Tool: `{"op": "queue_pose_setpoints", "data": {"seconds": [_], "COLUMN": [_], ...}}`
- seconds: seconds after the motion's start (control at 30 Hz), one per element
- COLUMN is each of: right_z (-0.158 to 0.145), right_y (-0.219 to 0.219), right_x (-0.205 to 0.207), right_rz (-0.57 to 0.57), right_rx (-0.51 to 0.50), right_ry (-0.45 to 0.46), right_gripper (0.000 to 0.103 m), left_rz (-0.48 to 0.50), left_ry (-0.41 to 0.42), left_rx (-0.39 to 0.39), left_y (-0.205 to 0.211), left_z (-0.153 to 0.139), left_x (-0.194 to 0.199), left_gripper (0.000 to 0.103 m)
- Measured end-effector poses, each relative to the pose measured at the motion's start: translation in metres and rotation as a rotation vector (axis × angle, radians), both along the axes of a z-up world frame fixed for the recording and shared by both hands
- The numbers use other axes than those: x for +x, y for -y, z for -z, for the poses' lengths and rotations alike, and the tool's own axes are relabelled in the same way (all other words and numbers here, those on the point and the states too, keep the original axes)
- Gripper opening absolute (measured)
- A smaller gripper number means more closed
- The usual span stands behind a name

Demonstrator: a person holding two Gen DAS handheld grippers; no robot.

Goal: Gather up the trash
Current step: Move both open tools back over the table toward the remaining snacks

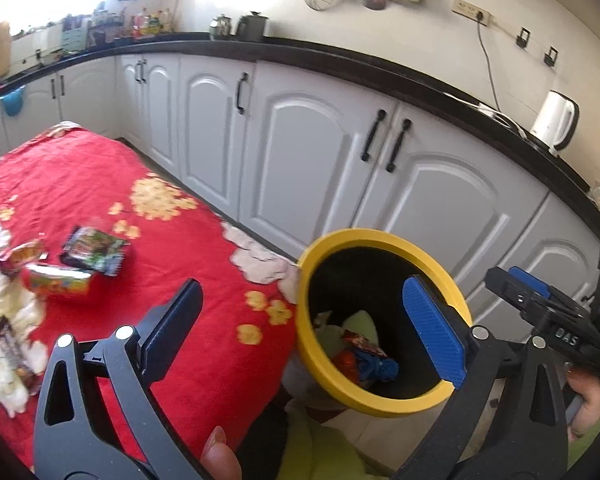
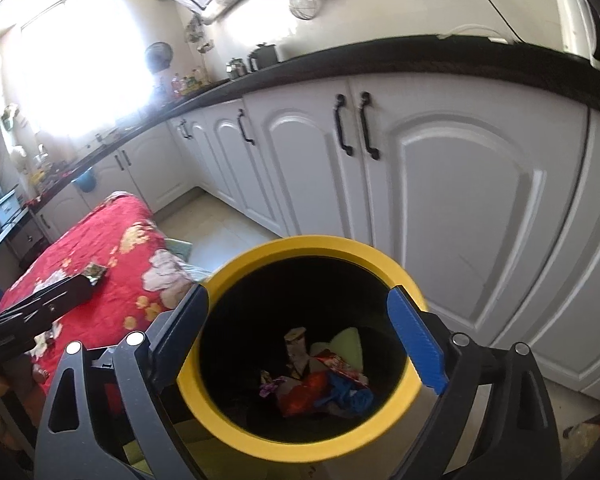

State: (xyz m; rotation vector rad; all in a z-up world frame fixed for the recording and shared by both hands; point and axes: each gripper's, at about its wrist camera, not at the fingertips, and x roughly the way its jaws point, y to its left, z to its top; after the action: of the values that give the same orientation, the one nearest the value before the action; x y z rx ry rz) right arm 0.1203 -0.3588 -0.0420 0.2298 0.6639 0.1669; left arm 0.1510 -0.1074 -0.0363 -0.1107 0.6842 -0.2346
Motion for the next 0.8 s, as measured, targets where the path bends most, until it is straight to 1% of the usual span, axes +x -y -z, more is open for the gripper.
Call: {"op": "queue_pose_setpoints", "data": {"seconds": [0.47, 0.67, 0.8], "right_z": [-0.027, -0.034, -0.036], "right_y": [-0.058, -0.091, -0.112], "right_x": [-0.004, -0.005, -0.006], "right_rz": [-0.133, -0.213, -0.262], "right_rx": [-0.033, -0.043, -0.047], "right_ry": [0.052, 0.064, 0.063], "right_gripper": [0.089, 0.089, 0.089], "left_rz": [-0.124, -0.174, -0.213], "left_ry": [0.079, 0.101, 0.114], "left_rx": [-0.015, -0.016, -0.002], "left_y": [-0.063, -0.086, -0.101], "left_z": [-0.029, -0.034, -0.036], "left_x": [-0.019, -0.025, -0.028], "left_gripper": [0.092, 0.092, 0.092]}}
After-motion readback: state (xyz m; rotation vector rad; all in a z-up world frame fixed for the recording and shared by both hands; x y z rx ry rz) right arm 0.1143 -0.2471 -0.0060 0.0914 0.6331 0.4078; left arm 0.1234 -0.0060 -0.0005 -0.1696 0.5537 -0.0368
